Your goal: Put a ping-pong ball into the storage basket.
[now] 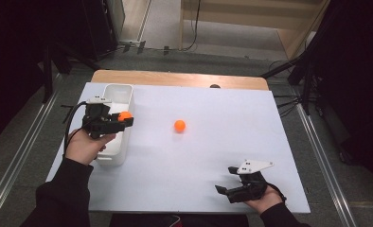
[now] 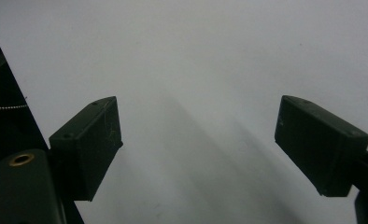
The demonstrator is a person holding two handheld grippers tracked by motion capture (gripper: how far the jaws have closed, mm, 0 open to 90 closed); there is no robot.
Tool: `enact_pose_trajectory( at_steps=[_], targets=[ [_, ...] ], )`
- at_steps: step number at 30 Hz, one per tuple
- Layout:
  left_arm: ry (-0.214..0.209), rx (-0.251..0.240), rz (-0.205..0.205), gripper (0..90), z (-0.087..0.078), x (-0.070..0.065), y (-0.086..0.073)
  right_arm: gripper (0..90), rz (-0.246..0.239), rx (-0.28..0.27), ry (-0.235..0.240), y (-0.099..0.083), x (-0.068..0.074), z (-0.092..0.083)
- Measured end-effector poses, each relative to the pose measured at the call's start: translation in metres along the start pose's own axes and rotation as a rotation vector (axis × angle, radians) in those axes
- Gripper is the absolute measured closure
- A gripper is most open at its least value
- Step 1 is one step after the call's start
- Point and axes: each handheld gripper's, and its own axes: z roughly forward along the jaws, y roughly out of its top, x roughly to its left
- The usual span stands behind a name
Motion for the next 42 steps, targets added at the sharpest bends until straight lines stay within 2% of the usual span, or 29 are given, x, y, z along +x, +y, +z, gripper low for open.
enact_pose_trajectory(
  at_steps=[8,11,17,23,30,42],
  targets=[
    [0.039,0.003,-0.033,50.0,0.001,0.009,-0.003,13.4,0.001,0.003,0.001,0.0,0.0,0.001],
    [0.068,0.003,-0.048,50.1,0.003,0.013,-0.005,13.4,0.003,0.005,0.002,0.0,0.0,0.001],
    [0.089,-0.003,-0.06,50.1,0.003,0.017,-0.006,13.4,0.002,0.005,0.002,0.0,0.0,0.001],
    [0.128,-0.01,-0.068,50.0,0.005,0.021,-0.008,13.4,0.003,0.004,0.001,0.0,0.0,0.001],
    [0.145,0.0,-0.09,50.0,0.009,0.027,-0.012,13.4,0.003,0.007,0.001,0.002,0.001,0.002],
    [0.15,0.027,-0.086,49.9,0.014,0.029,-0.016,13.4,-0.012,0.007,0.008,0.002,0.0,0.003]
  ],
)
